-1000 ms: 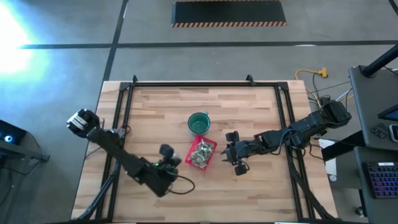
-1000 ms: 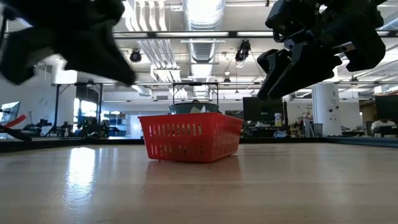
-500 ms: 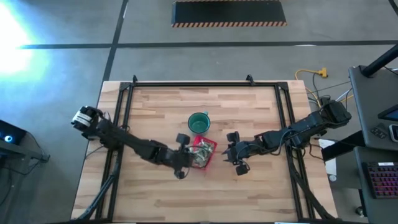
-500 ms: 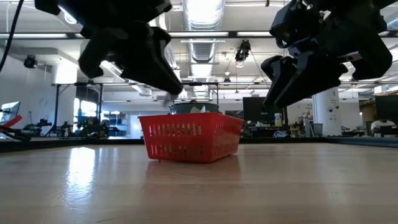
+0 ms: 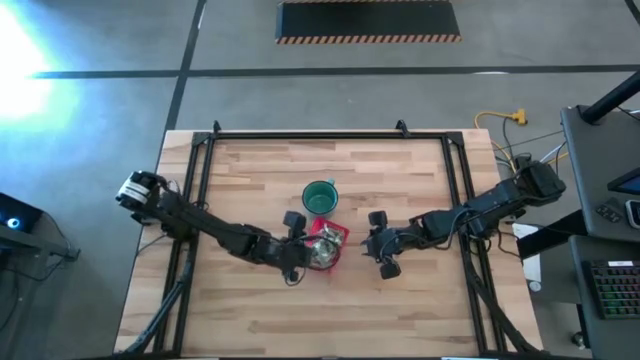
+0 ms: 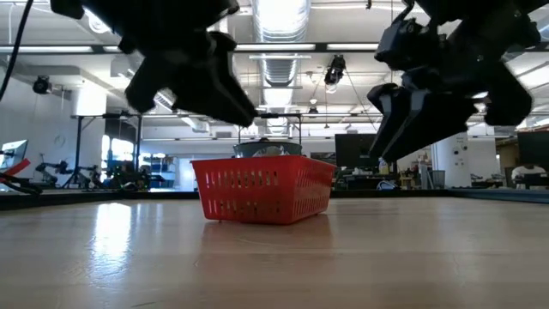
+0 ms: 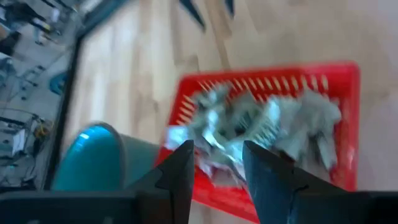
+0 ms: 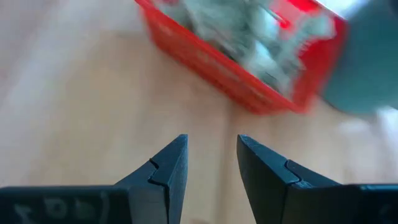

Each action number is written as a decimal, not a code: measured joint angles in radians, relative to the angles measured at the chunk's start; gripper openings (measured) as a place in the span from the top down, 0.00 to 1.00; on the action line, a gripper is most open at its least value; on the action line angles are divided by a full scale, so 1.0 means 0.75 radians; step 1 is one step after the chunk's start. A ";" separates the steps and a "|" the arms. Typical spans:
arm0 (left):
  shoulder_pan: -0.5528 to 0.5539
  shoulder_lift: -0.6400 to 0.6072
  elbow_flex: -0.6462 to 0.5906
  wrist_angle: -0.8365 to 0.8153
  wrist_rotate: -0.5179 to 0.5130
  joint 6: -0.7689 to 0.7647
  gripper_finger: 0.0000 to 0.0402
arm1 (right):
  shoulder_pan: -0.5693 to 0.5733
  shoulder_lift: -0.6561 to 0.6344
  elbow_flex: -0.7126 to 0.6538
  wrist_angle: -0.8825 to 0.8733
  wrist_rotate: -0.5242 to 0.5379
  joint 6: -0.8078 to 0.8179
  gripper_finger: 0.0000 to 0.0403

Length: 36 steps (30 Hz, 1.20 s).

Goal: Pick and place items into bin
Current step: Return to Home Position

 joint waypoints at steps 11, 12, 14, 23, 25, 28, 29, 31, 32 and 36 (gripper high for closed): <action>-0.005 -0.246 -0.005 0.022 -0.005 0.089 0.70 | 0.003 -0.005 0.058 0.051 0.130 -0.181 0.68; -0.004 -0.267 -0.004 0.036 -0.009 0.104 0.70 | 0.004 -0.007 0.075 0.049 0.148 -0.201 0.68; 0.007 -0.319 -0.007 0.037 -0.054 0.122 0.70 | 0.004 -0.022 0.120 0.037 0.215 -0.224 0.68; 0.121 -0.584 -0.033 0.126 -0.056 0.165 0.70 | -0.038 -0.348 0.189 0.060 0.330 -0.411 0.68; 0.146 -0.663 -0.069 0.137 -0.042 0.166 0.70 | -0.069 -0.455 0.163 0.051 0.217 -0.429 0.68; 0.171 -0.800 -0.153 0.136 -0.035 0.155 0.70 | -0.126 -0.609 0.105 0.053 0.043 -0.443 0.68; 0.178 -0.855 -0.192 0.139 -0.027 0.143 0.70 | -0.147 -0.655 0.079 0.052 0.003 -0.443 0.68; 0.184 -0.965 -0.275 0.133 -0.026 0.121 0.70 | -0.187 -0.751 0.017 0.073 -0.029 -0.426 0.68; 0.185 -1.017 -0.317 0.166 -0.022 0.110 0.70 | -0.206 -0.793 -0.024 0.077 -0.029 -0.410 0.68; 0.186 -1.224 -0.502 0.280 0.010 0.094 0.70 | -0.272 -0.941 -0.175 0.188 -0.029 -0.364 0.68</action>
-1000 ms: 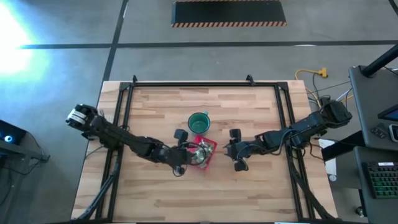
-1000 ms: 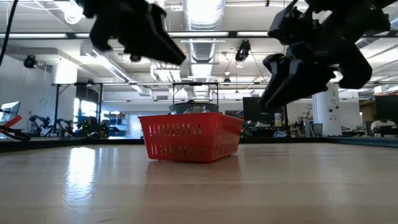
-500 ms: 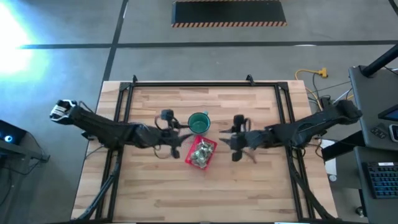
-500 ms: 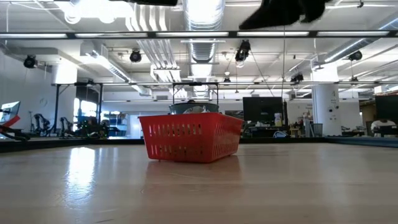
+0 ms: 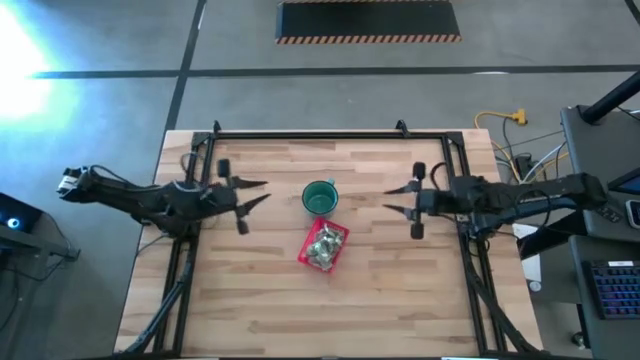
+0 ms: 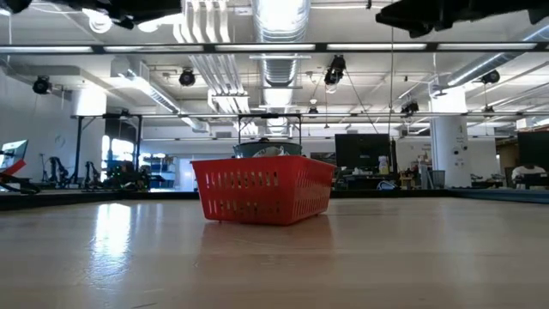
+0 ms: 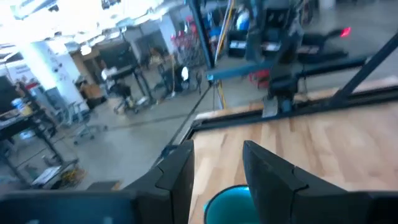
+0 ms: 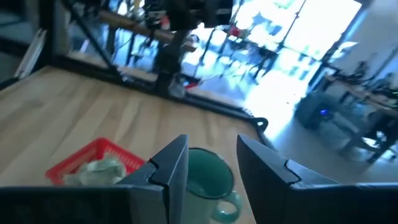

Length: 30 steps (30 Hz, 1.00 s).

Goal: Pick and place items into bin
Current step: Return to Home Position

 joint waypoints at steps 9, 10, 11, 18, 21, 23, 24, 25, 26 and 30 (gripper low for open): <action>0.032 -0.321 -0.307 0.149 0.142 0.012 0.70 | -0.143 -0.236 -0.187 0.156 -0.028 0.052 0.68; 0.046 -0.340 -0.334 0.143 0.142 0.012 0.70 | -0.161 -0.250 -0.204 0.164 -0.057 0.054 0.68; 0.057 -0.358 -0.358 0.139 0.139 0.012 0.70 | -0.181 -0.264 -0.224 0.167 -0.085 0.057 0.68; 0.076 -0.581 -0.470 0.149 0.170 0.012 0.70 | -0.392 -0.302 -0.306 0.210 -0.302 0.124 0.68; 0.077 -0.664 -0.489 0.138 0.171 0.012 0.70 | -0.511 -0.302 -0.343 0.242 -0.464 0.152 0.68; 0.080 -0.707 -0.498 0.077 0.171 0.012 0.70 | -0.594 -0.302 -0.365 0.275 -0.581 0.174 0.68; 0.080 -0.727 -0.500 0.051 0.172 0.008 0.70 | -0.635 -0.302 -0.373 0.287 -0.637 0.187 0.68; 0.080 -0.747 -0.500 0.035 0.172 0.003 0.70 | -0.672 -0.302 -0.382 0.296 -0.688 0.199 0.68; 0.080 -0.769 -0.499 0.016 0.172 0.003 0.70 | -0.707 -0.302 -0.390 0.308 -0.730 0.210 0.68; 0.080 -0.840 -0.521 -0.021 0.167 0.000 0.70 | -0.789 -0.302 -0.440 0.367 -0.800 0.240 0.68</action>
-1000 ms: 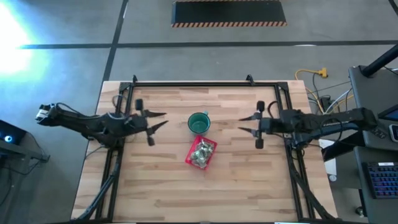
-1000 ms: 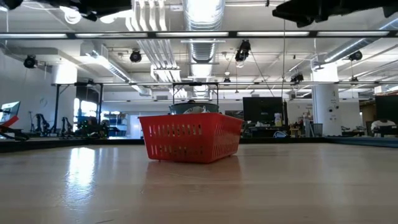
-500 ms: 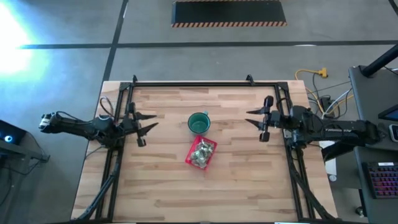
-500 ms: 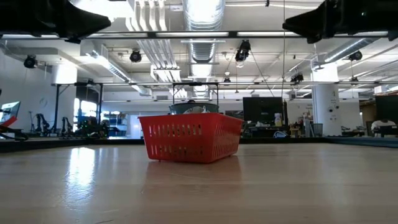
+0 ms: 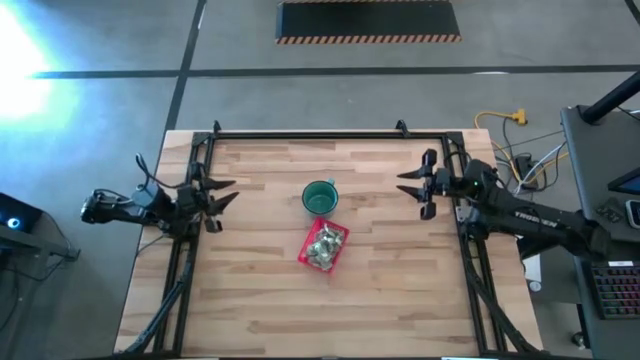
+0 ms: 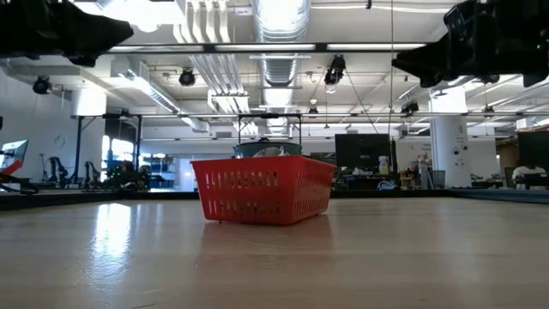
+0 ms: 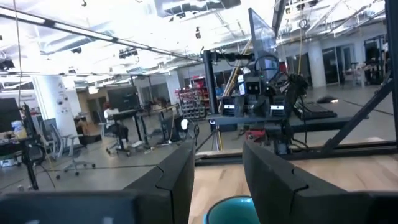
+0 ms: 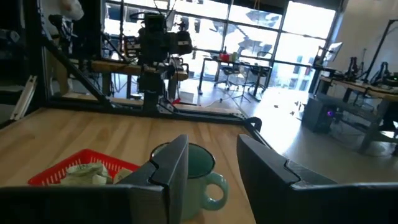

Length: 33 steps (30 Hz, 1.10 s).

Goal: Pick and place items into bin
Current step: Return to Home Position

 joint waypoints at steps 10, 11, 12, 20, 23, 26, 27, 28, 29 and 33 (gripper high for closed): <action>0.001 -0.012 -0.079 0.001 -0.146 -0.064 0.70 | -0.004 -0.045 -0.198 0.224 -0.077 0.036 0.68; 0.000 -0.017 -0.079 0.000 -0.143 -0.068 0.70 | -0.004 -0.066 -0.215 0.261 -0.101 0.047 0.68; -0.001 -0.025 -0.079 0.002 -0.140 -0.071 0.70 | -0.004 -0.094 -0.229 0.283 -0.116 0.063 0.68; -0.003 -0.030 -0.079 0.001 -0.133 -0.072 0.70 | -0.003 -0.370 -0.245 0.151 -0.289 0.103 0.68; -0.012 -0.030 -0.079 0.004 -0.132 -0.082 0.70 | 0.004 -0.498 -0.245 0.033 -0.292 0.106 0.68; -0.023 -0.027 -0.079 0.005 -0.131 -0.100 0.70 | 0.033 -0.620 -0.245 -0.075 -0.291 0.101 0.68; -0.028 -0.028 -0.079 0.004 -0.131 -0.102 0.70 | 0.047 -0.659 -0.246 -0.106 -0.292 0.098 0.68; -0.033 -0.028 -0.079 0.004 -0.131 -0.105 0.70 | 0.063 -0.690 -0.246 -0.131 -0.292 0.098 0.68; -0.039 -0.027 -0.079 0.004 -0.131 -0.106 0.70 | 0.082 -0.691 -0.246 -0.132 -0.296 0.098 0.68; -0.063 -0.025 -0.079 0.003 -0.109 -0.106 0.70 | 0.197 -0.671 -0.249 -0.181 -0.255 0.078 0.68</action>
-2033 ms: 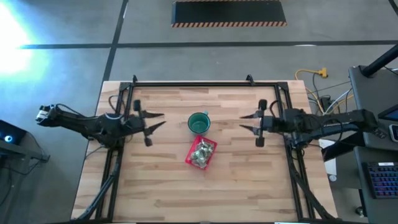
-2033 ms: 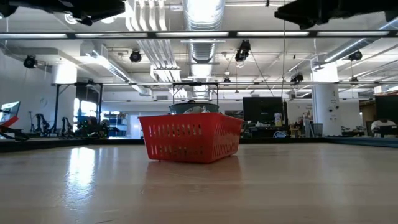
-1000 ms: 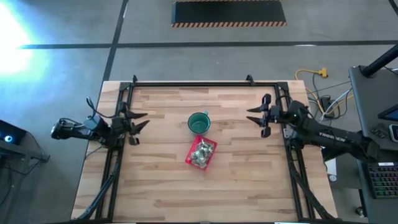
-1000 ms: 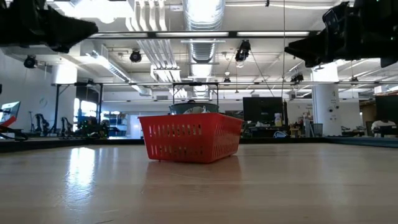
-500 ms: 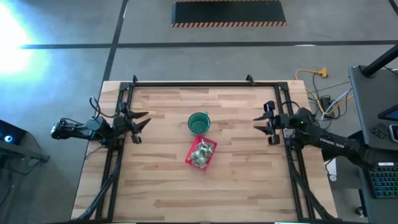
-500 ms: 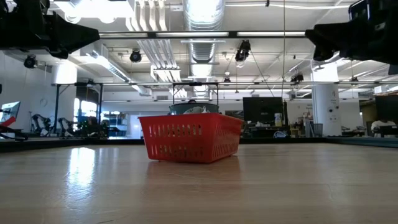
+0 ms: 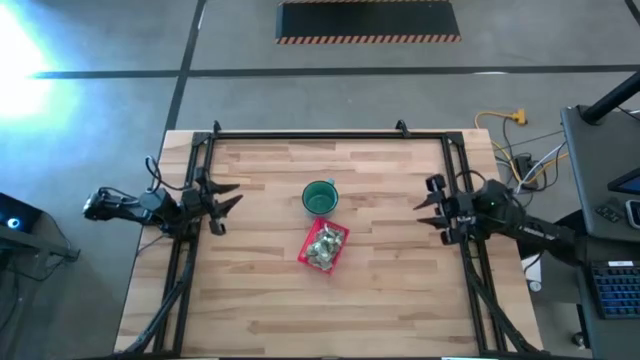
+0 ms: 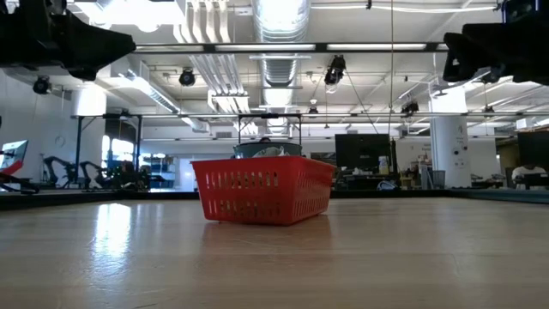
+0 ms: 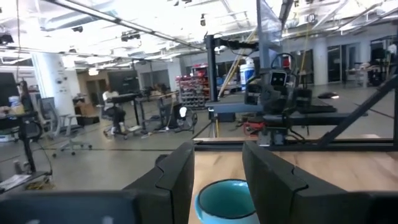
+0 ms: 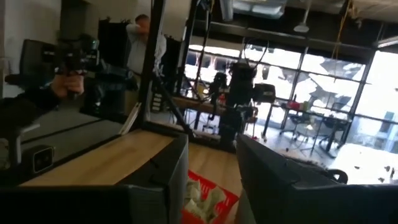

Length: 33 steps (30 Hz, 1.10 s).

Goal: Pick and place items into bin
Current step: Return to Home Position

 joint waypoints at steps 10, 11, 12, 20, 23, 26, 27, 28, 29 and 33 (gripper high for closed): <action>-0.028 0.012 0.000 0.007 0.064 -0.037 0.70 | 0.389 0.014 0.000 0.043 0.311 -0.139 0.68; -0.028 0.012 0.000 0.005 0.072 -0.037 0.70 | 0.420 0.014 0.000 0.046 0.358 -0.152 0.68; -0.028 0.012 0.000 0.004 0.074 -0.037 0.70 | 0.445 0.014 0.000 0.045 0.407 -0.160 0.68; -0.028 0.002 -0.031 0.003 0.068 -0.052 0.70 | 0.481 0.013 0.000 -0.002 0.523 -0.183 0.68; -0.024 -0.005 -0.111 0.077 0.065 -0.069 0.70 | 0.480 0.005 0.000 -0.007 0.544 -0.187 0.68; -0.006 0.000 -0.127 0.128 0.061 -0.065 0.70 | 0.480 0.006 0.000 -0.008 0.547 -0.188 0.68; -0.001 0.003 -0.127 0.135 0.063 -0.063 0.70 | 0.480 0.006 0.000 -0.008 0.547 -0.188 0.68; 0.005 0.002 -0.127 0.128 0.073 -0.059 0.70 | 0.480 0.006 0.000 -0.010 0.547 -0.188 0.68; 0.008 -0.002 -0.127 0.120 0.076 -0.051 0.70 | 0.480 0.006 0.000 -0.011 0.547 -0.188 0.68; 0.041 -0.005 -0.127 0.099 0.074 -0.019 0.70 | 0.480 0.006 0.000 -0.012 0.547 -0.193 0.68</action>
